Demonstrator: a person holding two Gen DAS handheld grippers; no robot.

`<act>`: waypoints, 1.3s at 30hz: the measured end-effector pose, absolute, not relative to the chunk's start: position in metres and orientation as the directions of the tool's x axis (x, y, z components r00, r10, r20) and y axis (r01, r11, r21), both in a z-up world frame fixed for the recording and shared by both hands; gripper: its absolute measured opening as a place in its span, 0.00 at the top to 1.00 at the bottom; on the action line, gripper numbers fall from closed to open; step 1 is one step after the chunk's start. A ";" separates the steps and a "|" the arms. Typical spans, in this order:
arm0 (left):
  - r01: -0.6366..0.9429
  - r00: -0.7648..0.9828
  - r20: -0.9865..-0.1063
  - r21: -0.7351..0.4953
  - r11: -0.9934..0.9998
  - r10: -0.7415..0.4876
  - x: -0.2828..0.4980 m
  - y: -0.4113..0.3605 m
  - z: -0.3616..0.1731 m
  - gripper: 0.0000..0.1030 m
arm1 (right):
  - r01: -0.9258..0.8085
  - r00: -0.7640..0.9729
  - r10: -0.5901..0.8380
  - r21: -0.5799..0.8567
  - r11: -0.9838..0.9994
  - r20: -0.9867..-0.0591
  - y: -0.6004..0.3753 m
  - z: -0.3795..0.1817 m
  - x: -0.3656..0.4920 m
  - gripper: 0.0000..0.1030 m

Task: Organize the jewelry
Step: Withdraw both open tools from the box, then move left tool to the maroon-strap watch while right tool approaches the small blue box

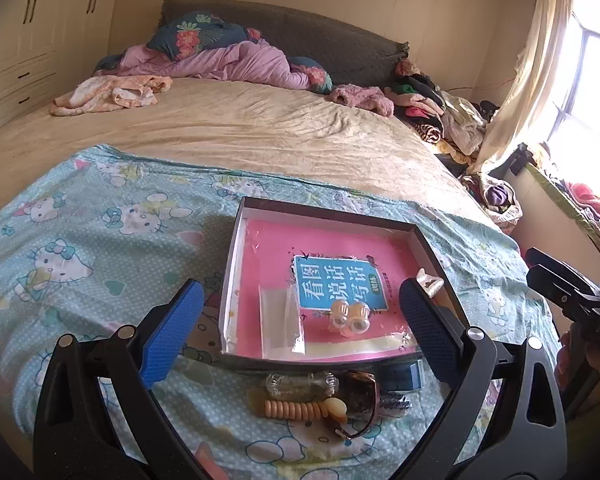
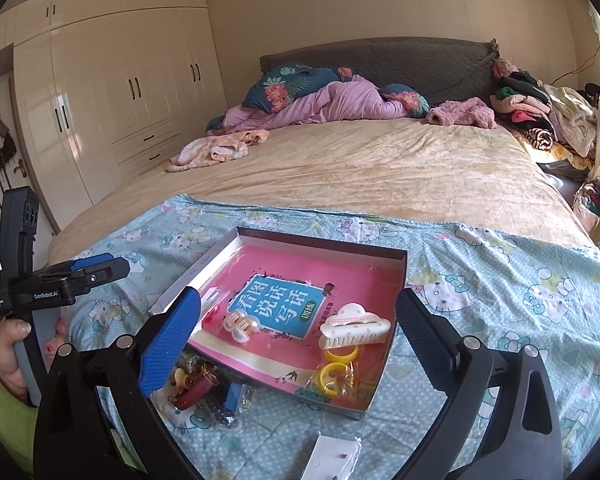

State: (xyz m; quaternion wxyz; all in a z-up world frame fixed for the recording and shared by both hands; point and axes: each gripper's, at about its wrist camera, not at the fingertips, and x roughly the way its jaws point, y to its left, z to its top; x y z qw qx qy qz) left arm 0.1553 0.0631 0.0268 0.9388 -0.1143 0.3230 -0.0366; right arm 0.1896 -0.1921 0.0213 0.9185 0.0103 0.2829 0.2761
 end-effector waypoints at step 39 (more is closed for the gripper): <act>0.067 0.741 -0.656 -0.139 0.988 -0.143 0.086 0.047 -0.002 0.11 | -0.565 0.562 0.566 0.220 0.795 -0.603 -0.158 -0.003 0.143 0.06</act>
